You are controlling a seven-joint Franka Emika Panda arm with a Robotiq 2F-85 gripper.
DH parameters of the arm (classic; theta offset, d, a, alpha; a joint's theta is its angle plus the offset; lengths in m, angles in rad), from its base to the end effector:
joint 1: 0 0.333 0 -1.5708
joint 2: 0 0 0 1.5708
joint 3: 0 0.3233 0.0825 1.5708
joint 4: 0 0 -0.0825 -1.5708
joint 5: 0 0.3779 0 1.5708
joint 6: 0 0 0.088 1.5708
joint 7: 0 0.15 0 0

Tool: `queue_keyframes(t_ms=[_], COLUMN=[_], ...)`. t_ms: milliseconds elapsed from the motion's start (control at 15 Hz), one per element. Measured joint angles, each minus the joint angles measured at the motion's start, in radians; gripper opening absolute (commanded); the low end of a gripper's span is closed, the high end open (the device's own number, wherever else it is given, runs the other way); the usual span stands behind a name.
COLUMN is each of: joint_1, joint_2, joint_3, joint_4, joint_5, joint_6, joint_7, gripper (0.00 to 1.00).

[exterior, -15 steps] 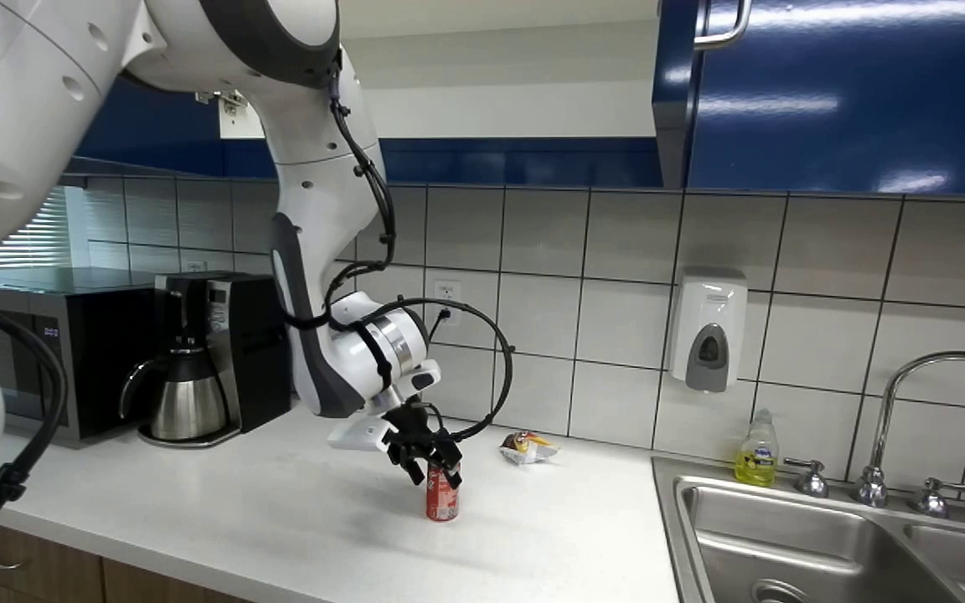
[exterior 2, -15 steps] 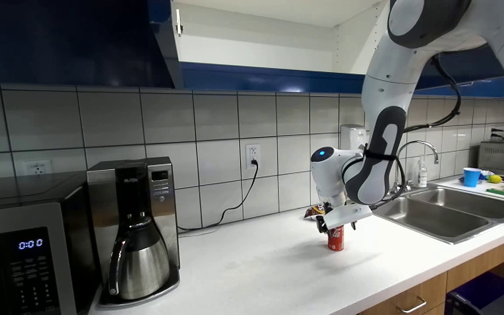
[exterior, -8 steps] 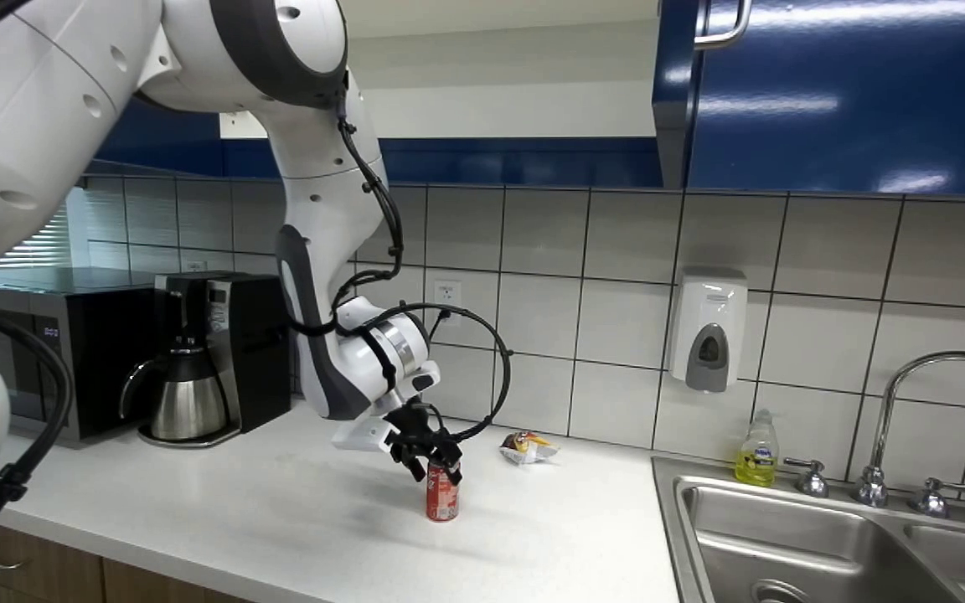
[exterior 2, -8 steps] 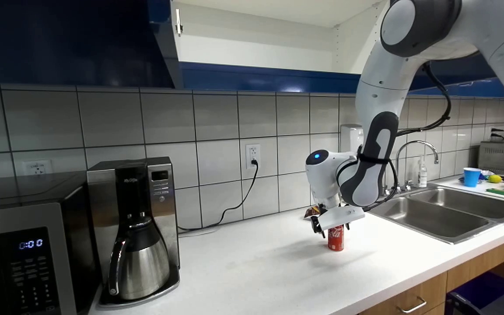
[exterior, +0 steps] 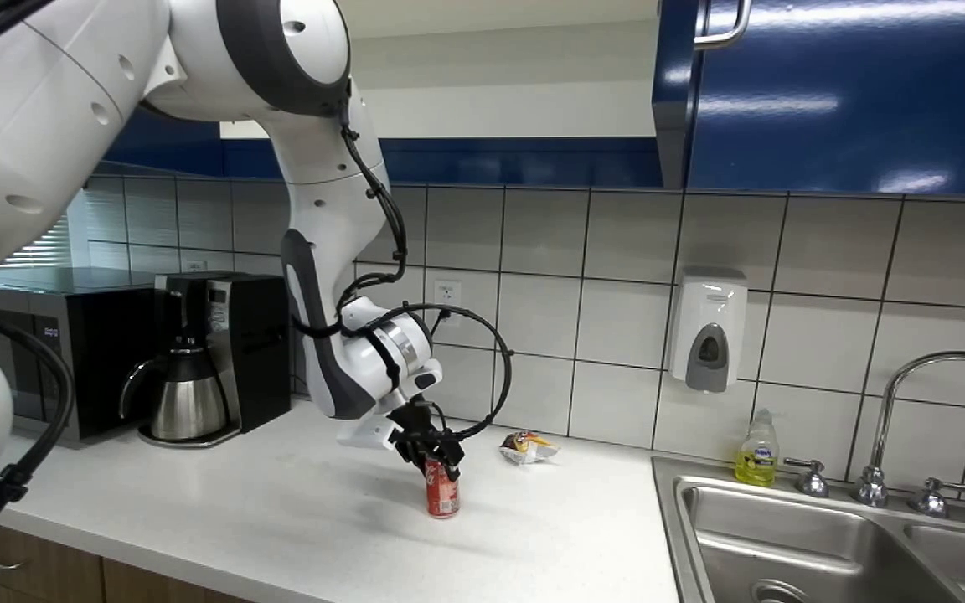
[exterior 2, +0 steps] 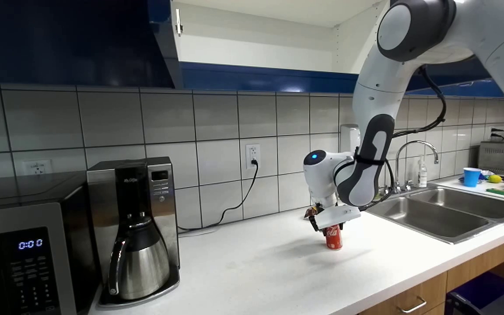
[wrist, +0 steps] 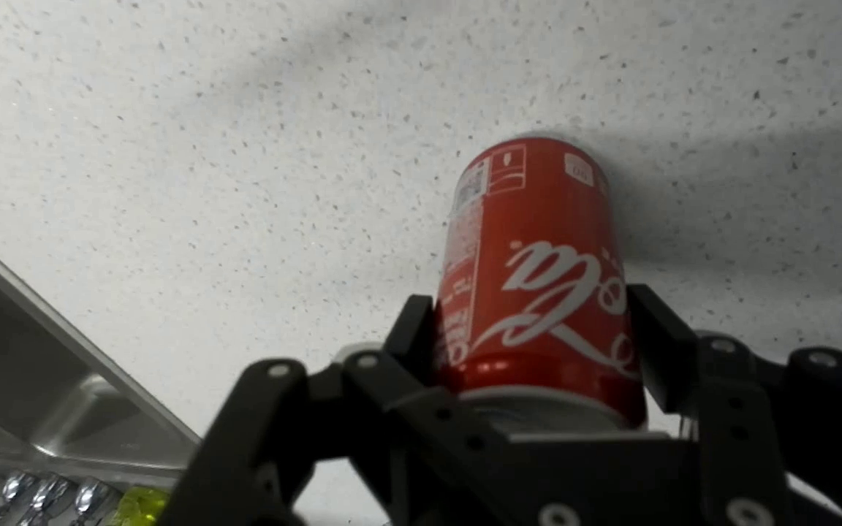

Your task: Put the can in the top cabinet

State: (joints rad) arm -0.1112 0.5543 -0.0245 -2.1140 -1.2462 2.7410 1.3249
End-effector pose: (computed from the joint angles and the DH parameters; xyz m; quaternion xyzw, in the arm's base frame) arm 0.5685 -0.0568 0.1153 0.9565 -0.1445 0.1633 0.1940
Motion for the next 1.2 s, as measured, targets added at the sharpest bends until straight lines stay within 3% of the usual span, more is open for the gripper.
queue_keyframes(t_ms=[467,667,933,1200], joint_1=[0.011,0.013,0.016,0.092], joint_2=[0.001,-0.024,-0.127,-0.263], joint_3=[0.003,0.034,0.116,0.125], joint_4=[0.004,-0.003,-0.045,-0.109], joint_5=[0.004,0.049,0.167,0.389], joint_6=[0.000,0.000,-0.013,-0.025], joint_7=[0.007,-0.014,-0.121,-0.330], gripper=[0.42,0.42,0.42,0.42])
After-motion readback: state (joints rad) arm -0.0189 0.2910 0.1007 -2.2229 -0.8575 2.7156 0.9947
